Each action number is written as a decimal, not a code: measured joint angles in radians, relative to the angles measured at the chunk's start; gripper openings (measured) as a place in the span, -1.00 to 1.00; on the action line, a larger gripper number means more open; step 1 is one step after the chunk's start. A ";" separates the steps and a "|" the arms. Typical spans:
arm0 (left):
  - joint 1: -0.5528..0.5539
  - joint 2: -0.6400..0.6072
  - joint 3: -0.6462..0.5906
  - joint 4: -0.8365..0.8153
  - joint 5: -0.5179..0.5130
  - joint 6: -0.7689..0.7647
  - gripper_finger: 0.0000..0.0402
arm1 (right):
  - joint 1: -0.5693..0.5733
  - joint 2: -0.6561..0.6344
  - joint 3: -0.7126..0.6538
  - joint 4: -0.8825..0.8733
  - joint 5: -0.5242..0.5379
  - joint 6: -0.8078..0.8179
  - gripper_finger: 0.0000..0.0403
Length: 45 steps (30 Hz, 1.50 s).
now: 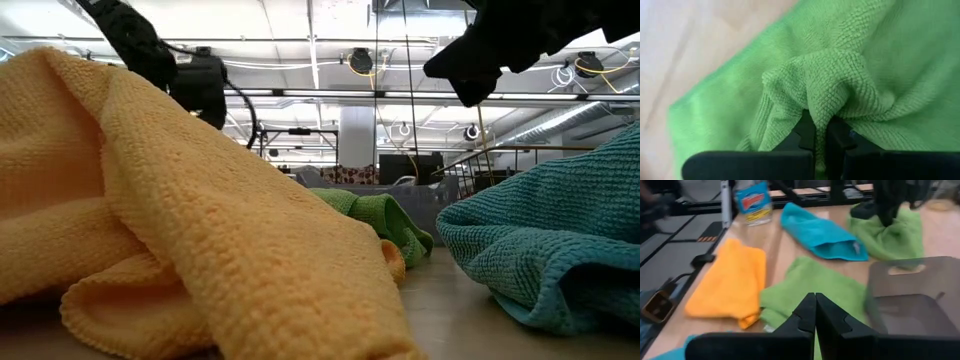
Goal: Sort microfiber towel by color & place in baskets
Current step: Put the top green microfiber towel into the wire basket
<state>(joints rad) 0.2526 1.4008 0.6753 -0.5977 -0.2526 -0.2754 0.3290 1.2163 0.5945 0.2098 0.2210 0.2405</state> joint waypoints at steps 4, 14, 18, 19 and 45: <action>-0.041 -0.072 0.030 -0.007 -0.001 -0.028 -0.94 | 0.000 0.001 0.000 0.057 0.042 -0.001 -1.00; -0.170 -0.287 0.078 -0.014 0.008 -0.137 -0.94 | -0.005 0.094 0.030 0.267 0.090 -0.054 -1.00; -0.212 -0.369 0.087 0.020 0.007 -0.190 -0.94 | -0.005 0.163 0.111 0.274 0.164 -0.084 -0.96; -0.222 -0.384 0.087 0.035 0.006 -0.191 -0.94 | -0.005 0.184 0.135 0.274 0.173 -0.105 -0.93; -0.601 -0.362 0.087 0.474 -0.204 -0.127 -0.94 | -0.037 0.599 0.593 0.190 0.563 -0.359 0.63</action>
<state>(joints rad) -0.3486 1.0391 0.7628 -0.1234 -0.4563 -0.4023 0.2924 1.8151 1.1877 0.4002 0.7841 -0.1188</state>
